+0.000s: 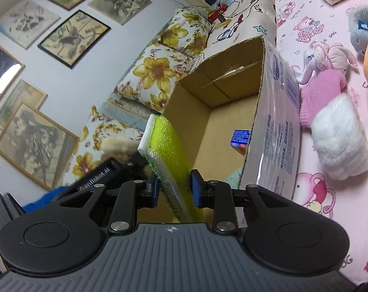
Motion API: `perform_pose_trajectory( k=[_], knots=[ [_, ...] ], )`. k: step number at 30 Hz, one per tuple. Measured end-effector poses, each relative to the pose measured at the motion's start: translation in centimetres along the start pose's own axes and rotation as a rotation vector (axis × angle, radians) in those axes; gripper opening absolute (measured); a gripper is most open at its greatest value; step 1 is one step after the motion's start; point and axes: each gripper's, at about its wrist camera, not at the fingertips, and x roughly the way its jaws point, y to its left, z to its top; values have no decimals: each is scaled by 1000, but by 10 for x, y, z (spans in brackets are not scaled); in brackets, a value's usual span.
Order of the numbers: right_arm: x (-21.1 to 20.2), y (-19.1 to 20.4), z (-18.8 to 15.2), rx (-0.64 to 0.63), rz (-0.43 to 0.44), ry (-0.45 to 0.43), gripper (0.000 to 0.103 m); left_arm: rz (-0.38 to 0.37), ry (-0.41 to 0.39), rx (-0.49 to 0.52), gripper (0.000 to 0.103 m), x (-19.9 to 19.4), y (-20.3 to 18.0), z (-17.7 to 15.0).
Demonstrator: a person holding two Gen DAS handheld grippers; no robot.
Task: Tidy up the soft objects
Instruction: 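Open both grippers to drop sponge and brown ring into the box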
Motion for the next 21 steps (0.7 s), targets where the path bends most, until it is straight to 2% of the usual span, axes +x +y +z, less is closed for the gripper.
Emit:
perform_pose_trajectory(
  k=[2,3,6,7,8,9,10,12,16,18,21],
  knots=[
    [-2,5,0,-33,-22,-5,44,8,4,-1,32,0,1,-1],
    [-3,7,0,-48,-32,-10,56,12,10,-2,33,1,1,-1],
    [-9,12,-2,-86,-46,-26,77,20,24,0,35,2,1,-2],
    [-12,15,-3,-105,-53,-36,82,25,24,2,37,2,1,-2],
    [-14,17,-3,-127,-69,-52,94,29,22,4,40,1,0,-2],
    [-18,20,-3,-149,-80,-68,101,30,22,9,44,1,-1,-3],
    [-22,23,-2,-167,-89,-84,101,29,22,17,47,1,-2,-3],
    [-31,29,-1,-201,-103,-118,101,24,22,31,61,0,-5,-4],
    [-50,38,-1,-285,-167,-199,101,7,12,67,72,-3,-13,-6],
    [-56,43,-1,-322,-201,-234,103,-2,-9,90,84,-7,-18,-7],
    [-65,47,-1,-364,-254,-290,103,-13,-34,122,94,-11,-24,-8]
  ],
)
